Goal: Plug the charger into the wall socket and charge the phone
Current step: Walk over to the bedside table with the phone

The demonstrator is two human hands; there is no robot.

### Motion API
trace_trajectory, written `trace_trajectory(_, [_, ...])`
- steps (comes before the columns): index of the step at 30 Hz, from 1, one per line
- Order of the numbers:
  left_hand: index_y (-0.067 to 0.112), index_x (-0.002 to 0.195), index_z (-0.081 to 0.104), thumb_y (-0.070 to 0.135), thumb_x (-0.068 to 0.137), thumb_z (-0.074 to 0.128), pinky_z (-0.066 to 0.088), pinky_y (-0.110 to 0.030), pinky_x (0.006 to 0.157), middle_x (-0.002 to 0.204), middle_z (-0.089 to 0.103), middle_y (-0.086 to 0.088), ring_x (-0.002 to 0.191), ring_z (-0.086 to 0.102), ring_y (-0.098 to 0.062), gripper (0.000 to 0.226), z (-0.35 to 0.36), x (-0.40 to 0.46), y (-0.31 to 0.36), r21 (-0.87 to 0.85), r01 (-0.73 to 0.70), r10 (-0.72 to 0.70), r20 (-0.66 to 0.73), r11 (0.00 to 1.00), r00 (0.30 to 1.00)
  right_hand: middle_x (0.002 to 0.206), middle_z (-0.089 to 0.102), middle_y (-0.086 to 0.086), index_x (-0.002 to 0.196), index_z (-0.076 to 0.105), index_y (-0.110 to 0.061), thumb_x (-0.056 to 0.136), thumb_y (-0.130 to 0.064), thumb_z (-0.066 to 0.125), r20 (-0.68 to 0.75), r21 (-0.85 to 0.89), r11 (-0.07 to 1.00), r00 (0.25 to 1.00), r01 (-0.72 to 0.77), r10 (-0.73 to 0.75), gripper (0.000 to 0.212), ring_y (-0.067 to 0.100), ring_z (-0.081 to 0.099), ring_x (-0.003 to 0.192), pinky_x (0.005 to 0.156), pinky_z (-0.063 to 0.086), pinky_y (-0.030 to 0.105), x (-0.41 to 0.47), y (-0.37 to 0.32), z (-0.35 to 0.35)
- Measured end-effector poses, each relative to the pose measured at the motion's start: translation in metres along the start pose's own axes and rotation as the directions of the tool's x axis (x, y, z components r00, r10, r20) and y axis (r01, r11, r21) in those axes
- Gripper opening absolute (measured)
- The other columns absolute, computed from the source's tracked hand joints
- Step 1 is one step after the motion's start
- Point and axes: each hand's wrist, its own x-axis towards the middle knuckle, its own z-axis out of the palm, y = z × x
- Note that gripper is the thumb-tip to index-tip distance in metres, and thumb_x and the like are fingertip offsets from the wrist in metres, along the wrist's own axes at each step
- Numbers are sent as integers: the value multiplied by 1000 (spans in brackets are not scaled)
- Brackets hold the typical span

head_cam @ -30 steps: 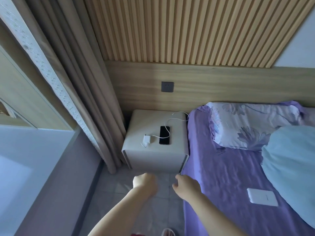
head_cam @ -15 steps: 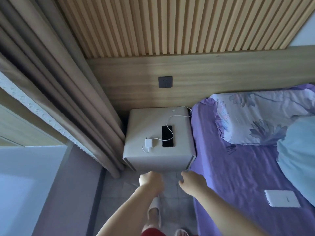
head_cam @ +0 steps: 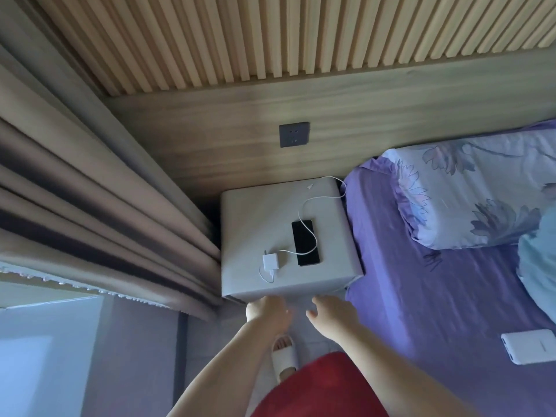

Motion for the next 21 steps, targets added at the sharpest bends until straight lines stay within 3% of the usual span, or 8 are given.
trace_trajectory(7, [20, 113, 65, 48, 91, 39, 45, -28, 72, 113, 67, -2, 102, 63, -23, 44, -16, 32, -3, 13, 19, -20, 76, 1000, 997, 124, 62, 7, 125, 51, -13, 95, -41, 37, 19, -22, 1000, 1000, 8, -8, 43, 26, 59, 113, 89, 48, 37, 36, -1, -19])
trace_trajectory(13, [21, 108, 62, 51, 90, 39, 50, -30, 73, 106, 69, 0, 94, 65, -23, 42, -17, 55, 5, -92, 130, -120, 111, 987, 987, 124, 62, 8, 126, 52, -14, 94, -38, 39, 92, -41, 998, 994, 55, -51, 42, 29, 57, 114, 91, 47, 36, 70, 4, -32])
trace_trajectory(17, [19, 106, 63, 46, 91, 38, 44, -28, 65, 102, 70, -1, 92, 66, -22, 40, -19, 77, 16, -107, 187, -169, 159, 977, 973, 112, 65, 7, 117, 54, -12, 94, -36, 40, 88, -47, 992, 989, 121, -116, 36, 29, 60, 105, 82, 44, 35, 99, 14, -42])
trace_trajectory(21, [23, 111, 64, 45, 89, 37, 44, -28, 68, 108, 69, -1, 95, 65, -24, 42, -22, 111, 30, -148, 242, -212, 194, 959, 958, 109, 64, 7, 111, 52, -11, 94, -34, 43, 91, -39, 981, 978, 190, -186, 30, 29, 59, 103, 77, 41, 34, 139, 24, -50])
